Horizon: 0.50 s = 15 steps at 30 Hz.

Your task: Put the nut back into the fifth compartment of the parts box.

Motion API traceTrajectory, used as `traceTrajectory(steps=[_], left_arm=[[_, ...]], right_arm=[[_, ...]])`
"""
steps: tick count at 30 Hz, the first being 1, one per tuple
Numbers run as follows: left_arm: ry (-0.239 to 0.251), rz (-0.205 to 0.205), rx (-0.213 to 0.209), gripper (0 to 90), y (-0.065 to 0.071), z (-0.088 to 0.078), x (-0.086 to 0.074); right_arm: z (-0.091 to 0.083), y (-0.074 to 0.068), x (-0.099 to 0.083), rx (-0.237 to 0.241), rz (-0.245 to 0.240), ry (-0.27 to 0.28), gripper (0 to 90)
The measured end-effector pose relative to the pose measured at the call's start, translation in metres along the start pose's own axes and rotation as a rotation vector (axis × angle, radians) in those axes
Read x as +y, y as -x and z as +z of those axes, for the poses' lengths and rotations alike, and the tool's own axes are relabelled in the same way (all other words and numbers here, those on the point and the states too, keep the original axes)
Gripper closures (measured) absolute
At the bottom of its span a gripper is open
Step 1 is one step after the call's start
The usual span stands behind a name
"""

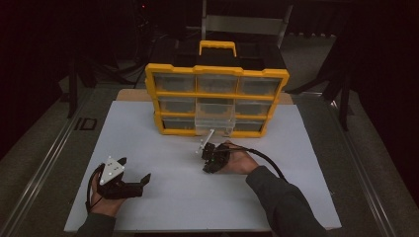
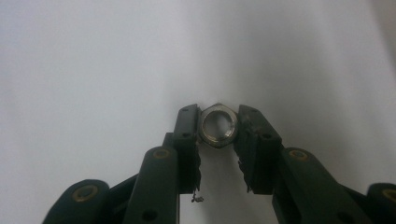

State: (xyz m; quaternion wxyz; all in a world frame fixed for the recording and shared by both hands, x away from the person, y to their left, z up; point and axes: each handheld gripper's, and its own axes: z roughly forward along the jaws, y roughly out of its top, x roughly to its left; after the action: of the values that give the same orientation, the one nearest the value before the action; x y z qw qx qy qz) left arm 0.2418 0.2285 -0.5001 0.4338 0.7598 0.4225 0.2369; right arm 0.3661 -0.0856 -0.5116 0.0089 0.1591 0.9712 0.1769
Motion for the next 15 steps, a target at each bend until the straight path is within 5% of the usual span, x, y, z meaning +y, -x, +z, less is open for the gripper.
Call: traceTrajectory(steps=[8,15], left_arm=[[0.0,0.001,-0.001,0.6,0.0,0.0,0.0],[0.0,0.0,0.0,0.6,0.0,0.0,0.0]], right_arm=[[-0.015,0.002,-0.01,0.004,0.061,-0.001,70.1],[-0.036,0.005,-0.015,-0.006,0.069,0.024,70.1]])
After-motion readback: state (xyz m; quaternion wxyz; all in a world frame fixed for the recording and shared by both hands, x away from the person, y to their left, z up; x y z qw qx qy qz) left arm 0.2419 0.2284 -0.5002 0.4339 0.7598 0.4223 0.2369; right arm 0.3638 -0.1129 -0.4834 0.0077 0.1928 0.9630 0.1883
